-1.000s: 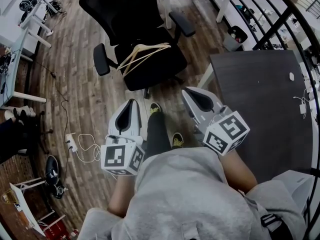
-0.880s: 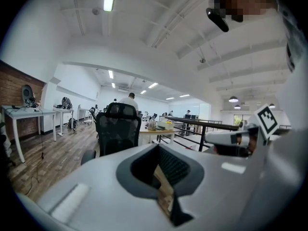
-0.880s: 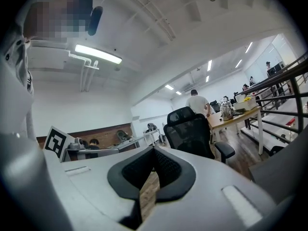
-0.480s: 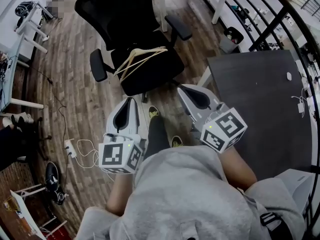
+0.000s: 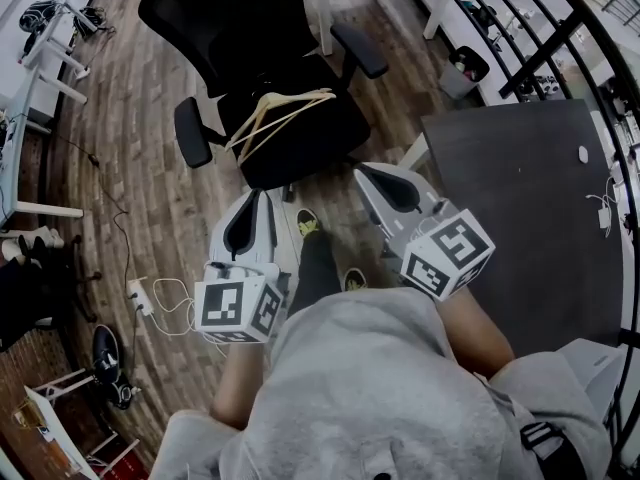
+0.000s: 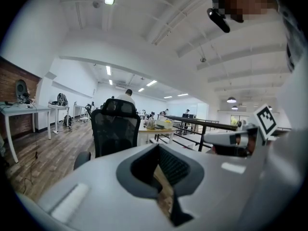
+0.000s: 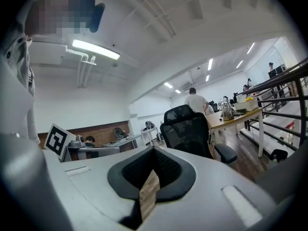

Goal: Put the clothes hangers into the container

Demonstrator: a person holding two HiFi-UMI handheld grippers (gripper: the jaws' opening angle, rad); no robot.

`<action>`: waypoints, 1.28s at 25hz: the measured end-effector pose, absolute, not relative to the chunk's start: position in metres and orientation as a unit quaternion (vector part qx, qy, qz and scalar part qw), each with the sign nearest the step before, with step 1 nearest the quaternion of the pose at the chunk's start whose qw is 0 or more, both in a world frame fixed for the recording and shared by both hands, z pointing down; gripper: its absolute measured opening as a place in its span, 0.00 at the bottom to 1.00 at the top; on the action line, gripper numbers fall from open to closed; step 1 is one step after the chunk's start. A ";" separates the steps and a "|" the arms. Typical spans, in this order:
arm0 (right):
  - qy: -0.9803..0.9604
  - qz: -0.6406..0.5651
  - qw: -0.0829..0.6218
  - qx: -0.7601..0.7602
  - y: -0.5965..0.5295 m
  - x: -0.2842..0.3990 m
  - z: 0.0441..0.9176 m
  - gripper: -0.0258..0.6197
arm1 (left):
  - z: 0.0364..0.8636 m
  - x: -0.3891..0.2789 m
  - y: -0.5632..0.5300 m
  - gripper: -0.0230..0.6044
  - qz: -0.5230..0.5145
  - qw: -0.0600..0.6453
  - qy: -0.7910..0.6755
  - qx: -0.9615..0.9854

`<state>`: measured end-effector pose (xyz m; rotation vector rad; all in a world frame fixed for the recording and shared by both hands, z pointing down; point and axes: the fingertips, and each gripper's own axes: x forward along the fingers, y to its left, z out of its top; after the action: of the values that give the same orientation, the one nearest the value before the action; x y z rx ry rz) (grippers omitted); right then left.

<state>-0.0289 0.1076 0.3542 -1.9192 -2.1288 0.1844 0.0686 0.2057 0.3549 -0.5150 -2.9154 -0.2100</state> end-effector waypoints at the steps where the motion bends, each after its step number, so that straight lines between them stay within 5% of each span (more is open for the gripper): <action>1: -0.734 0.063 0.137 -0.662 0.112 -0.032 0.356 0.04 | 0.356 0.066 0.210 0.05 -0.072 0.088 -0.978 -0.174; 32: -0.722 -0.005 0.184 -0.667 0.313 -0.108 0.360 0.04 | 0.376 -0.010 0.434 0.05 -0.119 0.101 -0.969 -0.192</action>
<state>-0.1077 0.3130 0.3604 -1.8809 -2.0350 -0.0132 -0.0096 0.4342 0.3757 -0.5683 -2.8630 -0.3506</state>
